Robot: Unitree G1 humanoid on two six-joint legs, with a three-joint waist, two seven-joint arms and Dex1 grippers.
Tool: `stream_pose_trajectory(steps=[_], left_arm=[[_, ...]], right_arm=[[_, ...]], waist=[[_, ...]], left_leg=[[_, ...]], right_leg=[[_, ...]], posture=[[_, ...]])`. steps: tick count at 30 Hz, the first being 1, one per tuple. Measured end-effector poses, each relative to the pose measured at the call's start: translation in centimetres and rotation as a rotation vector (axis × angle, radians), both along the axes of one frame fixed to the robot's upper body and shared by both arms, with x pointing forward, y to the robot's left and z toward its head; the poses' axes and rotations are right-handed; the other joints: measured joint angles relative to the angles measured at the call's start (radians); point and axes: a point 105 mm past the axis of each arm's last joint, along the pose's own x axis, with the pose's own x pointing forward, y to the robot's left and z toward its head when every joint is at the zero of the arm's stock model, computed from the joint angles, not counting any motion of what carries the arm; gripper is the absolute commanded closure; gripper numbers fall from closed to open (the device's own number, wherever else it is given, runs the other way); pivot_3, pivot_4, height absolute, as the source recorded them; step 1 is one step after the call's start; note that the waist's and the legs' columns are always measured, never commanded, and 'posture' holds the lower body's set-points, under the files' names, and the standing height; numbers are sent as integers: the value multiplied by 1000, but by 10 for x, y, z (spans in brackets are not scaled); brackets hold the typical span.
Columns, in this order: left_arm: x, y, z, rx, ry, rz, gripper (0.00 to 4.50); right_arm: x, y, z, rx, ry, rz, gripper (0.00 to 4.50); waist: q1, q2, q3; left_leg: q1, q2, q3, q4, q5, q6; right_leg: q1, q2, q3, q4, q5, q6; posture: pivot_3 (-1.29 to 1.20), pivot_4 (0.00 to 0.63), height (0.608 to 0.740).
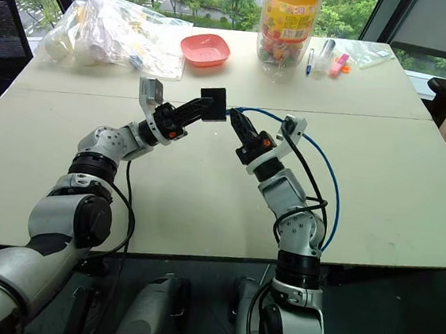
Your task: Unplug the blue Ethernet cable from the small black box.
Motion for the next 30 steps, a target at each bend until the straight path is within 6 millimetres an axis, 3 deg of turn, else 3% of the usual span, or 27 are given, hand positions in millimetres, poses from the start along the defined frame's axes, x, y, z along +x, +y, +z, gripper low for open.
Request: stream_pose_trajectory(steps=[6,13,30], left_arm=[[-1,-1,3,-26,-2,-9,4001],[-6,-12,7,-62,-3,-43,4001],[-3,-5,10,-102,25,-8,4001]], right_arm=[[1,5,-8,-7,38,22,846],[0,12,-5,17,38,56,846],[6,-5,-2,124,47,-22,846]], waist=[[0,0,0],[0,0,0],[0,0,0]], left_leg=[[0,0,0,0,0,0],[0,0,0,0,0,0],[0,0,0,0,0,0]], right_leg=[[0,0,0,0,0,0],[0,0,0,0,0,0],[0,0,0,0,0,0]], posture=[[0,150,740],[0,150,740],[0,150,740]])
